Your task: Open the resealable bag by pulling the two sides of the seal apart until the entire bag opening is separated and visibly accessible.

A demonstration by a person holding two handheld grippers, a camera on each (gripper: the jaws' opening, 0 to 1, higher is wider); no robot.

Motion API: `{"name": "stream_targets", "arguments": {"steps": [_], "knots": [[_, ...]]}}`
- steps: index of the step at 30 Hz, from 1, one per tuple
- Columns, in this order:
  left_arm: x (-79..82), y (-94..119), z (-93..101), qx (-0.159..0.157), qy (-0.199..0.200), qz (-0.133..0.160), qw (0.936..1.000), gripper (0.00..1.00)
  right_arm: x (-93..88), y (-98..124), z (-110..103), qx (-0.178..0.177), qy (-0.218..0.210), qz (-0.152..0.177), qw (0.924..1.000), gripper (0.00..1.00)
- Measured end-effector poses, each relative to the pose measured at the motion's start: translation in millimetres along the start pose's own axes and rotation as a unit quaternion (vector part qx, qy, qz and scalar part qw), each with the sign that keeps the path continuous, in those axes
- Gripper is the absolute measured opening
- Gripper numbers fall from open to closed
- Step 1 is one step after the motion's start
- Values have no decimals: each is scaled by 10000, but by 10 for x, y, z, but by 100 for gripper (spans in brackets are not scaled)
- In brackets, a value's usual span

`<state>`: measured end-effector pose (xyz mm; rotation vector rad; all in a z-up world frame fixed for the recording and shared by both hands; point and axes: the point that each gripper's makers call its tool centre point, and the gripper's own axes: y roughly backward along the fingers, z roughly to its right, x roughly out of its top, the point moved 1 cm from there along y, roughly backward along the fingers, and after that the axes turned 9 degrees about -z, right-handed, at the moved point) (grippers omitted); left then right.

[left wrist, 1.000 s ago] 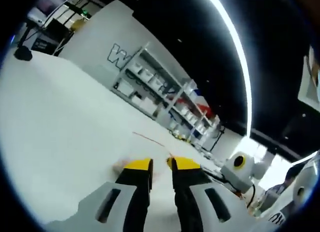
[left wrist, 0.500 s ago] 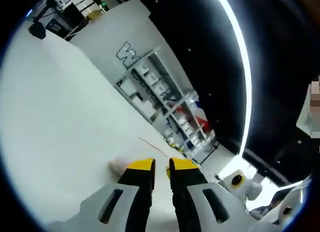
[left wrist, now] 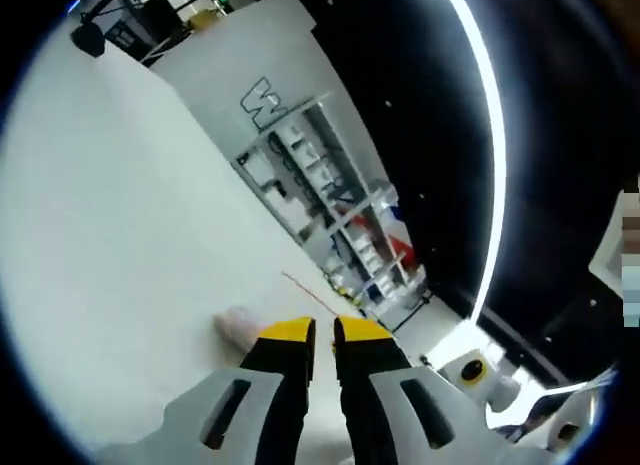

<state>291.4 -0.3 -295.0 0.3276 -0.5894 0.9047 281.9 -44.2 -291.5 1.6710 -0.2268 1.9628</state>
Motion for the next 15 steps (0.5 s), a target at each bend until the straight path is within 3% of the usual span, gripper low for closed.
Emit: {"name": "stream_targets", "arguments": {"steps": [15], "knots": [[-56,3,66,-83,163,-97,9998,1,-23,-12,-4,55,45,-86,9999,0]]}}
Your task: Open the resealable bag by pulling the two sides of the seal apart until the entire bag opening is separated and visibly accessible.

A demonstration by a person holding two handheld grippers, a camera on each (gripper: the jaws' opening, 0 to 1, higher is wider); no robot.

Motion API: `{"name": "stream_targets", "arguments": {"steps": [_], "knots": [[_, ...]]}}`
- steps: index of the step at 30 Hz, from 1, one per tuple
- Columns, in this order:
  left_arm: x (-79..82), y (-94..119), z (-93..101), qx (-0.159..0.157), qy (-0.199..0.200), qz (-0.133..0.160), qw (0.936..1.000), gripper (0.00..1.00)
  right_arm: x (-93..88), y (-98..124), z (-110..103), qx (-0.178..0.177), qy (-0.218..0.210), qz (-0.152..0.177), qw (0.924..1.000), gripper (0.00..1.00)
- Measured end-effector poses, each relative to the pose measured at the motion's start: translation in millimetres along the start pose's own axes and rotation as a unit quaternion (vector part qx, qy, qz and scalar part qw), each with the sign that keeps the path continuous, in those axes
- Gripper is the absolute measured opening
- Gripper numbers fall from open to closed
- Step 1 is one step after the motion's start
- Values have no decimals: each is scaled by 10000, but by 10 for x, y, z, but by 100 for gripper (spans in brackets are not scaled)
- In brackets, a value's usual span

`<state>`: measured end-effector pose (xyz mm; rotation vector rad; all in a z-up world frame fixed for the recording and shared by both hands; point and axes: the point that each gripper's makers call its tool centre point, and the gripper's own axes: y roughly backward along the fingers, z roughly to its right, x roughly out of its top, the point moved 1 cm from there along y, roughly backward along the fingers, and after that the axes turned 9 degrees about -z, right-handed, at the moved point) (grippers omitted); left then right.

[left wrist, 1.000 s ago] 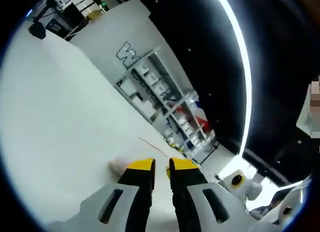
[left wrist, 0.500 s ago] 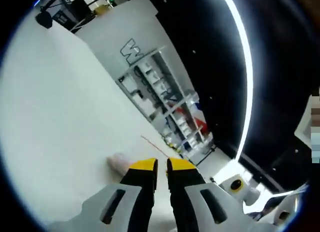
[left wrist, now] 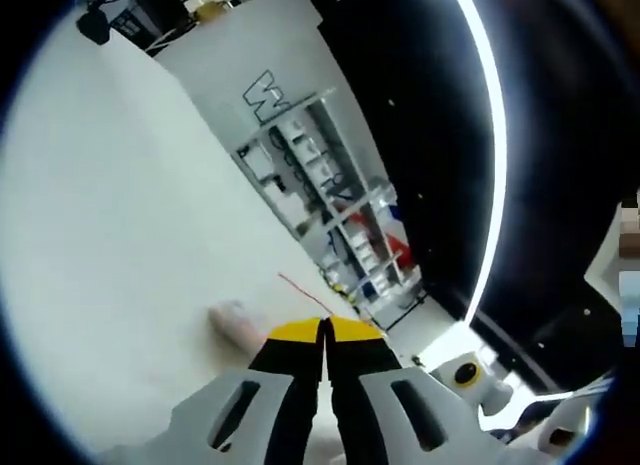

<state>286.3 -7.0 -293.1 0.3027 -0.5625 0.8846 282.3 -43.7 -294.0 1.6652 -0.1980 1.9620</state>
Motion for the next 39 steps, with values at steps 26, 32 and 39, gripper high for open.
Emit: {"name": "stream_targets", "arguments": {"steps": [26,32,39], "knots": [[-63,37,4,83,-159,-134,9998,1,75,186,-93,276,431,-246,9984,5],[-93,42,9,46,-287,-197,9994,1,135,152,-170,414,653,-306,9965,5],[-129,74,7,51,-373,-239,9990,1,128,94,-236,497,867,-428,9941,4]]}}
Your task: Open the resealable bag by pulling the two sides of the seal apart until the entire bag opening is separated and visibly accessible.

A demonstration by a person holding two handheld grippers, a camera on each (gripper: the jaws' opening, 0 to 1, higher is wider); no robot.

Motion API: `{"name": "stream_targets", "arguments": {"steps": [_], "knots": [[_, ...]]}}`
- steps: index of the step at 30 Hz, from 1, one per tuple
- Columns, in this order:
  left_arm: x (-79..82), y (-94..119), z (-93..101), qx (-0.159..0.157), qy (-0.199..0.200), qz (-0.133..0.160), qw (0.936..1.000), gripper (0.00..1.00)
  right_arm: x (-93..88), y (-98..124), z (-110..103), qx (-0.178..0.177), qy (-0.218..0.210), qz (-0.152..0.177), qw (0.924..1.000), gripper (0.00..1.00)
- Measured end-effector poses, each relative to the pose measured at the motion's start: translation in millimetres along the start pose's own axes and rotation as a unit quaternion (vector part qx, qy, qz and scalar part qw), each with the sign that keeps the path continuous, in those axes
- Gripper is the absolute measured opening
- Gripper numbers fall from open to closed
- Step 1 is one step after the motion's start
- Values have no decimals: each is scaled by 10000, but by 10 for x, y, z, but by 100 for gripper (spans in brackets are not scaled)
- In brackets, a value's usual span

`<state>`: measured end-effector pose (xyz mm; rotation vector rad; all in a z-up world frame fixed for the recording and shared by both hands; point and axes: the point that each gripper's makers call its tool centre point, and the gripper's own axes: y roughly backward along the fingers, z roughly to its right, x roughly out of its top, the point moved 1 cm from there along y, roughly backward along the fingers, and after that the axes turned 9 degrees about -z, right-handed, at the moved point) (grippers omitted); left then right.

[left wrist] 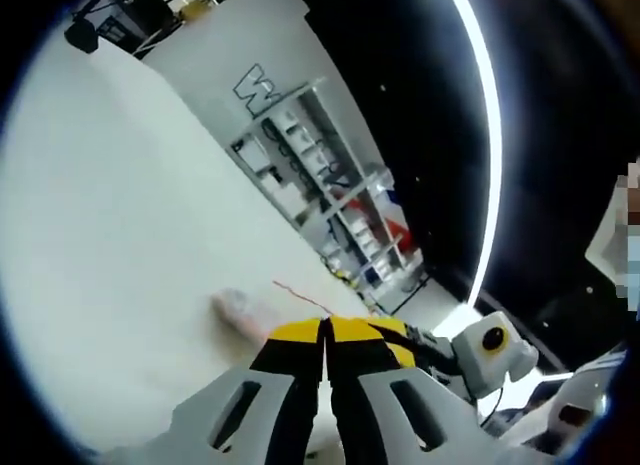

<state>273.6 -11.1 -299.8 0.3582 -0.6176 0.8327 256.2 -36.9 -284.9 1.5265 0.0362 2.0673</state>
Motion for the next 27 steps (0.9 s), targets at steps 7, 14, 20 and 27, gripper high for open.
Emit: {"name": "stream_targets", "arguments": {"steps": [7,14,20,27], "knots": [[-13,-4,10,7,-88,-21,10000,1,7,-38,-56,121,236,-110,9996,4],[-15,3,-5,17,-145,-60,9999,1,16,-49,-25,99,325,-141,9993,3],[-14,9,-12,31,-175,-56,9998,1,-4,-61,-9,123,304,-191,9993,3],[-44,22,-24,80,-268,-85,9996,1,-43,-84,17,201,287,-329,9988,0]]}}
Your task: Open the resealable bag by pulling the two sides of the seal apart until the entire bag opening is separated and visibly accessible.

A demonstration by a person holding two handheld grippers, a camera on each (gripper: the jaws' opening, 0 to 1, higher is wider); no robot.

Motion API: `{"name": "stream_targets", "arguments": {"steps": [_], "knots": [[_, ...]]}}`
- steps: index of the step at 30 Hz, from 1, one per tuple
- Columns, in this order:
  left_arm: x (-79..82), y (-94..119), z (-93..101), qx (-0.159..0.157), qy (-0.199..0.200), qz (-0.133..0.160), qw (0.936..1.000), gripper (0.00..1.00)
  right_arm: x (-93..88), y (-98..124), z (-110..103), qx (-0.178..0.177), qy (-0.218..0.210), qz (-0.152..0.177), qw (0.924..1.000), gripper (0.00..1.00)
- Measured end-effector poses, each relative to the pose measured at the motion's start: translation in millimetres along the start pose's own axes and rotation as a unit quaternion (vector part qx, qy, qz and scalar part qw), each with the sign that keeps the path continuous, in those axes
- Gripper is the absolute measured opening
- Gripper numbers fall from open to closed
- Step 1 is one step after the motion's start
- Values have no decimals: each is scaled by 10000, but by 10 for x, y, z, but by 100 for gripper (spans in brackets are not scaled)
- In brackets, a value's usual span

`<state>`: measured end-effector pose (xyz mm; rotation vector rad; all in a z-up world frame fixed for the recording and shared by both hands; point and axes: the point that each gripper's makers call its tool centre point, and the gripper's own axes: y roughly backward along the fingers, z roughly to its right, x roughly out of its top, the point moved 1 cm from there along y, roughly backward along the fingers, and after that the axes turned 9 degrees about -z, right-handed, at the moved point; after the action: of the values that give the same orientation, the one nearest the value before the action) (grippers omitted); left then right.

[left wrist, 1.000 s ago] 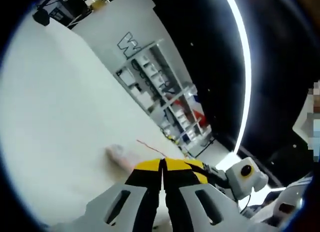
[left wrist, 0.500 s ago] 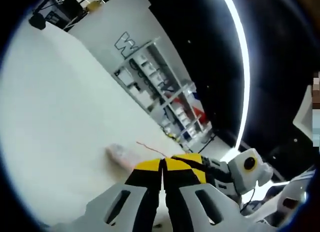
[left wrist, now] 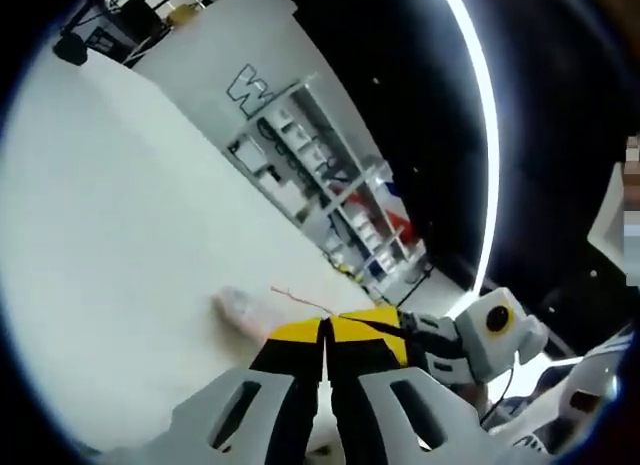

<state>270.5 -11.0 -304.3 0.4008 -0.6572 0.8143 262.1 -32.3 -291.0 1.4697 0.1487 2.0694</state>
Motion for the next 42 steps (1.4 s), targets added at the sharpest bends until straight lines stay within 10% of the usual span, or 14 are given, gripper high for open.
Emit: {"name": "stream_targets", "arguments": {"steps": [16,27,42], "knots": [[-189,13,-22,191,-96,-262,9994,1,-54,-8,24,92,-96,-376,9992,0],[-99,28,-5,-173,690,90,9974,12,-42,12,-7,64,-20,-307,9995,0],[-106,14,29,-216,863,91,9960,2,-46,23,-30,89,40,-294,9995,0]]}}
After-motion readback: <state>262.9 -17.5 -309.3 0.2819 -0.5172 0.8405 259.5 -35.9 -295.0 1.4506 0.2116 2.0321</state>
